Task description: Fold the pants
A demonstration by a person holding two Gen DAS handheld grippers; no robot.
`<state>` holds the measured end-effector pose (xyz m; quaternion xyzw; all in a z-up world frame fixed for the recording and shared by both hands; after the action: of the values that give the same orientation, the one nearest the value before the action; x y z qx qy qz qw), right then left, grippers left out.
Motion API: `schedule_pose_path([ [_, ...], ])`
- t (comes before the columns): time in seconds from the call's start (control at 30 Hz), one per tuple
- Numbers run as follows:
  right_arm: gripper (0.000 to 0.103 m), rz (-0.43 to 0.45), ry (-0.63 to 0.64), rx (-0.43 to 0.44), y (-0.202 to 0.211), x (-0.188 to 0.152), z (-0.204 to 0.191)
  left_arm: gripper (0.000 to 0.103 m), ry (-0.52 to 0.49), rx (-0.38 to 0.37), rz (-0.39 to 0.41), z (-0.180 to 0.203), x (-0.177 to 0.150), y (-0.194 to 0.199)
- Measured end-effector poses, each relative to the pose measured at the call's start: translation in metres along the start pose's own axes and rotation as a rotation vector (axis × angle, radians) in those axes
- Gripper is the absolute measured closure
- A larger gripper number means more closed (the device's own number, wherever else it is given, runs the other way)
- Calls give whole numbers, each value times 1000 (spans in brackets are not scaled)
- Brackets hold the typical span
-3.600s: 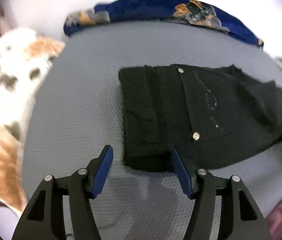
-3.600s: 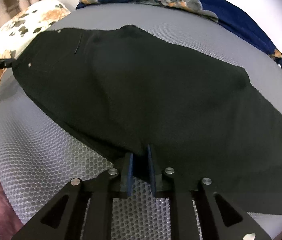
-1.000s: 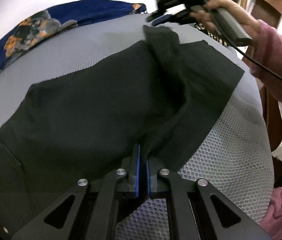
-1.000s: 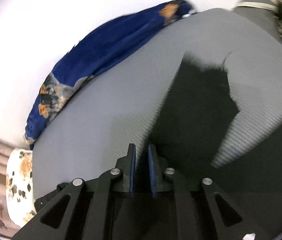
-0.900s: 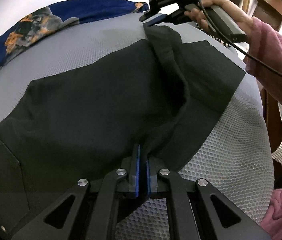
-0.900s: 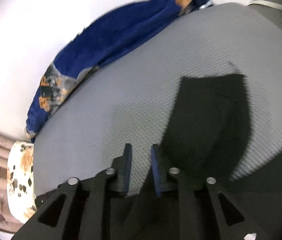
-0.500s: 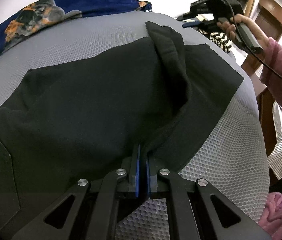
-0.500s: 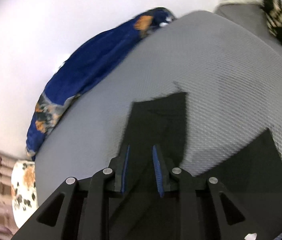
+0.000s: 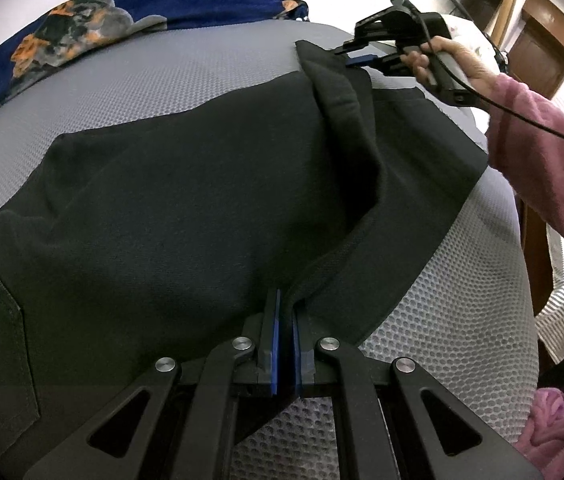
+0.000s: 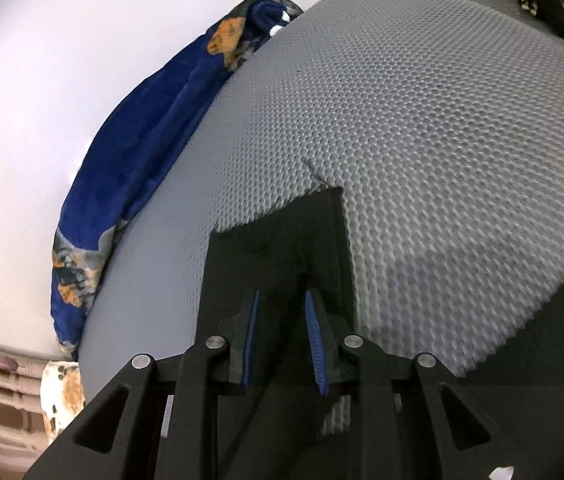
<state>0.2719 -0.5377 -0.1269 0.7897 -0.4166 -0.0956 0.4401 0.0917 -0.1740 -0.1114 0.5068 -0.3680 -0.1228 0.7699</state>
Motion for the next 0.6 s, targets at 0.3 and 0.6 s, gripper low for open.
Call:
schedule_pose_path([
  [0.3, 97, 27, -17, 30, 1, 10, -10, 98, 6, 1, -2, -1, 1, 0],
  [0.6, 99, 234, 52, -29, 131, -5, 6, 98, -18, 29, -3, 5, 1, 2],
])
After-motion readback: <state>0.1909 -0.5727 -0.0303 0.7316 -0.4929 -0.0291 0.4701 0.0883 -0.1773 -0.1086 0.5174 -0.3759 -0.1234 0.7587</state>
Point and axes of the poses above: each gripper's, at about its wrist camera, not at the fingertips, and y roughly against the way its jaws point, z to its right, x to its top, the point moved 6 cm from there along -y, roughly the way its jaws point, and after that the axes turned 1 degree about x, right-handed, at the moved point
